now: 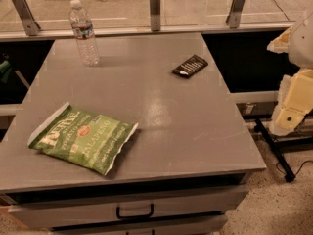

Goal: Knock water bottle over

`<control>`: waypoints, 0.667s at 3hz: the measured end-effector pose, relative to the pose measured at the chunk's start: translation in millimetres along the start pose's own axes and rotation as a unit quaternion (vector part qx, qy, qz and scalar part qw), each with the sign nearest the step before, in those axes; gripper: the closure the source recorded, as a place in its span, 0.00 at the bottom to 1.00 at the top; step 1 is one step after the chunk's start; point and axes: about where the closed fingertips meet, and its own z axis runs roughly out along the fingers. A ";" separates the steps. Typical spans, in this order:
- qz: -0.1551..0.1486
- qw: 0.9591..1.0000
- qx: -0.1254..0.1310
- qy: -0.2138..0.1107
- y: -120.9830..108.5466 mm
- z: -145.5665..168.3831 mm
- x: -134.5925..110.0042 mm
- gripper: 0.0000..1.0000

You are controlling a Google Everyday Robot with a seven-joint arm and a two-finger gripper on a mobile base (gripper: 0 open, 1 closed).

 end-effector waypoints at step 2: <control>-0.033 0.999 -0.001 -0.037 -27.9 9.2 -28.3 0.00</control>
Offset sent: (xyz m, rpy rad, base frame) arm 0.0921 0.0537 0.0083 0.1373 -0.0574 0.2207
